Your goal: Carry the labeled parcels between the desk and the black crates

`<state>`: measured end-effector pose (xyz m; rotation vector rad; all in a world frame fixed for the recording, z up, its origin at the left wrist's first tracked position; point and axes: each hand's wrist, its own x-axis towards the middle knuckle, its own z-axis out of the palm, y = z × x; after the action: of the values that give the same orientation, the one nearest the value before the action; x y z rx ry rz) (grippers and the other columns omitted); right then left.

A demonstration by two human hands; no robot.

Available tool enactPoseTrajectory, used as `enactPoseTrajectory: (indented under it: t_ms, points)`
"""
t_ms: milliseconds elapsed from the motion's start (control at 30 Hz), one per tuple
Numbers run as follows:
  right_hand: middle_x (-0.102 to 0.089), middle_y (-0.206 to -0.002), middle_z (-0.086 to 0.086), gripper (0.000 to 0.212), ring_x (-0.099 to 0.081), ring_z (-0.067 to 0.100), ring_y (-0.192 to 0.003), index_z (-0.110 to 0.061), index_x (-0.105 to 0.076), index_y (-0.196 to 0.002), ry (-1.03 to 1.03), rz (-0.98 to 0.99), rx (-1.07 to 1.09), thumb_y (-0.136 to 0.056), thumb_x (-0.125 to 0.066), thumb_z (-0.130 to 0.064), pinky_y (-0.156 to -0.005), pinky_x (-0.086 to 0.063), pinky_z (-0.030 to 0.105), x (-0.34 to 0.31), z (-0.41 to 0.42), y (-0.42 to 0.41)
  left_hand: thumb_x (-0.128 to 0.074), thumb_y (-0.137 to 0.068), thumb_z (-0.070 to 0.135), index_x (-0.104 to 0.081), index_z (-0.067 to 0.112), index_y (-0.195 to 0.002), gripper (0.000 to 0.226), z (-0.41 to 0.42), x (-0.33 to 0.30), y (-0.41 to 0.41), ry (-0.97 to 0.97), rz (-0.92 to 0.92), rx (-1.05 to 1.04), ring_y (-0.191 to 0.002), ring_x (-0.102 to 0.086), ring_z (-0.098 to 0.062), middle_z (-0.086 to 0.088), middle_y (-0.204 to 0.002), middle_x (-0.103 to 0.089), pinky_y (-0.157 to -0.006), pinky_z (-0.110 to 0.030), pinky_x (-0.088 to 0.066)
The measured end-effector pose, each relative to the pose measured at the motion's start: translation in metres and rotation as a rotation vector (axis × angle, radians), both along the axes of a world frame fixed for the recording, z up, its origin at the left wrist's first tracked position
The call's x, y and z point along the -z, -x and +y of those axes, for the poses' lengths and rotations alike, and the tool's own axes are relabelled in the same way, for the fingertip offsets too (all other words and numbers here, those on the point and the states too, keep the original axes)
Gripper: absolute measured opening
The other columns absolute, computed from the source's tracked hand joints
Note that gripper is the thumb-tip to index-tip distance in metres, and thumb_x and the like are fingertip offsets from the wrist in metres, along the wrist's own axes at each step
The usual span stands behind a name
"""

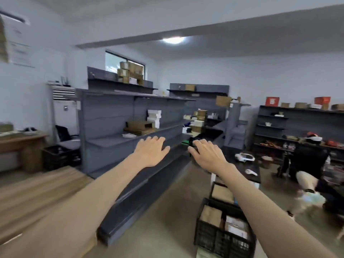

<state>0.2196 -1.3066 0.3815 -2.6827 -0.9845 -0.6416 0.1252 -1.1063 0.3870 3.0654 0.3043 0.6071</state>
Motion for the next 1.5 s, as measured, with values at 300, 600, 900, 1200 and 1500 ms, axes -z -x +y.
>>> enactPoseTrajectory:
  t_ms: [300, 600, 900, 1200, 1500]
  points:
    - [-0.050, -0.139, 0.014, 0.047, -0.050, 0.036, -0.124, -0.011, -0.057, -0.125, 0.035, 0.010, -0.432, -0.106, -0.030, -0.045, -0.098, -0.040, 0.048, 0.006, 0.290, 0.080, -0.030, -0.106, 0.054, -0.041, 0.019, -0.150, 0.057, 0.228, 0.006, 0.158, 0.046, -0.025, -0.455, -0.135, -0.047, -0.032, -0.008, -0.148, -0.052, -0.106, -0.046, -0.037]
    - [-0.053, -0.124, 0.014, 0.044, -0.052, 0.037, -0.114, -0.012, -0.057, -0.115, 0.074, -0.016, -0.788, -0.107, -0.028, -0.043, -0.087, -0.042, 0.046, 0.027, 0.480, 0.190, -0.030, -0.106, 0.053, -0.039, 0.018, -0.152, 0.059, 0.351, 0.037, 0.305, 0.161, -0.071, -0.835, -0.139, -0.044, -0.031, -0.009, -0.151, -0.049, -0.110, -0.049, -0.035]
    - [-0.055, -0.130, 0.014, 0.047, -0.054, 0.037, -0.116, -0.012, -0.059, -0.119, 0.109, 0.041, -0.971, -0.106, -0.029, -0.046, -0.092, -0.044, 0.048, 0.069, 0.637, 0.250, -0.032, -0.105, 0.055, -0.041, 0.019, -0.151, 0.059, 0.456, 0.064, 0.376, 0.147, 0.008, -1.029, -0.133, -0.050, -0.030, -0.008, -0.149, -0.052, -0.103, -0.047, -0.043]
    - [-0.059, -0.125, 0.013, 0.044, -0.057, 0.031, -0.111, -0.013, -0.058, -0.113, 0.088, 0.117, -1.043, -0.106, -0.030, -0.046, -0.093, -0.047, 0.049, 0.083, 0.812, 0.255, -0.031, -0.106, 0.055, -0.042, 0.022, -0.149, 0.056, 0.606, 0.059, 0.371, 0.048, 0.090, -1.127, -0.127, -0.055, -0.029, -0.007, -0.145, -0.056, -0.096, -0.043, -0.047]
    - [-0.057, -0.123, 0.013, 0.043, -0.057, 0.032, -0.109, -0.014, -0.056, -0.116, 0.135, 0.115, -1.063, -0.105, -0.030, -0.046, -0.085, -0.043, 0.044, 0.104, 0.954, 0.268, -0.031, -0.105, 0.053, -0.048, 0.018, -0.143, 0.055, 0.740, 0.087, 0.384, 0.106, 0.060, -1.162, -0.119, -0.058, -0.029, -0.009, -0.137, -0.060, -0.093, -0.044, -0.048]
